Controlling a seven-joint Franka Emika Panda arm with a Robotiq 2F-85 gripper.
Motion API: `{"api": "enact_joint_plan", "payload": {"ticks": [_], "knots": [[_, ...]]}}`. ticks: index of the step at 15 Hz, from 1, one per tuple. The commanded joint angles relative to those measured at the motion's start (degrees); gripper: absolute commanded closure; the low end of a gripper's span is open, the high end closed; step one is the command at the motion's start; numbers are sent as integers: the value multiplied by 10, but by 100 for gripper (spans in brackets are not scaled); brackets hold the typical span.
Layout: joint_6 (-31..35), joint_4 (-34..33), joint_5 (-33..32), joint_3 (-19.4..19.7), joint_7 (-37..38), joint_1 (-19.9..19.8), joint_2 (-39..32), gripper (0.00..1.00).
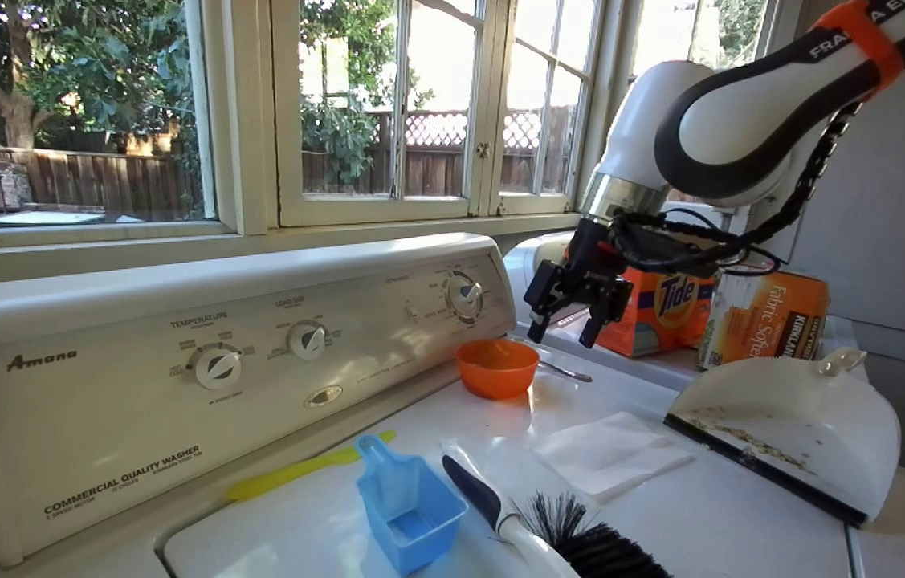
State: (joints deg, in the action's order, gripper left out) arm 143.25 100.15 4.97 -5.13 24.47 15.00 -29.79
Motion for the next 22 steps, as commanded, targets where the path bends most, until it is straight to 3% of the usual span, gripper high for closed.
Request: {"api": "enact_joint_plan", "payload": {"ticks": [1, 3, 4, 5, 6, 8, 12, 13, 15, 22], "knots": [[2, -18, -25, 19, 13, 19, -20, 7], [0, -24, -34, 24, 15, 25, -25, 31], [-1, -27, -37, 25, 15, 26, -28, 23], [-1, -29, -39, 27, 17, 28, -31, 8], [1, -30, -41, 29, 18, 30, -33, 9], [19, -34, -49, 37, 30, 36, -40, 0], [35, -45, -55, 48, 46, 46, -52, 0], [37, -47, -59, 52, 51, 50, -56, 6], [45, -52, -61, 57, 53, 55, -62, 34], [37, -60, -51, 48, 36, 53, -70, 89]]}}
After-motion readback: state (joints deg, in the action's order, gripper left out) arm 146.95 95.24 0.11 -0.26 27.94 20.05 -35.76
